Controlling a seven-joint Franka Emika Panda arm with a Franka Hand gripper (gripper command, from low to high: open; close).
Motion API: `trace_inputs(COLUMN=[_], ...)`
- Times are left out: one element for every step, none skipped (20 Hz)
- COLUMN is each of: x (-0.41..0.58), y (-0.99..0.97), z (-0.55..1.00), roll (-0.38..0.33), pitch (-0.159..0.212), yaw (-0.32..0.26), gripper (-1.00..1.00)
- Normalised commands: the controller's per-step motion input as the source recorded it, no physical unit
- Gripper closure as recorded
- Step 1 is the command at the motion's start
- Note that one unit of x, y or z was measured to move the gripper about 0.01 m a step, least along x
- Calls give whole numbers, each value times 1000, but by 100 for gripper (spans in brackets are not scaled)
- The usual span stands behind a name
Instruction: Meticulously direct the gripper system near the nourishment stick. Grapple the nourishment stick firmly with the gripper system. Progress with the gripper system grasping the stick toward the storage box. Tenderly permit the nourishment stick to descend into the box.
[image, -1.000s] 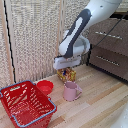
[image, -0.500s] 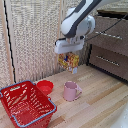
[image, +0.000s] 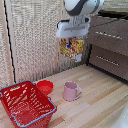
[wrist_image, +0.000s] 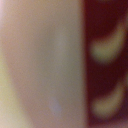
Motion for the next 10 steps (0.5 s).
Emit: trace_inputs(x=[-120, -114, -100, -89, -89, -94, -89, -57, -34, -29], y=[697, 717, 731, 737, 760, 774, 803, 843, 866, 877], z=[663, 637, 609, 586, 549, 523, 491, 426, 389, 366], roll=[67, 60, 47, 44, 31, 21, 17, 14, 6, 3], pitch=[0, 0, 2, 10, 15, 19, 36, 71, 84, 90], yaw=[-16, -11, -13, -13, -9, -6, 0, 0, 0, 0], gripper=[100, 100, 100, 100, 100, 100, 100, 100, 100, 100])
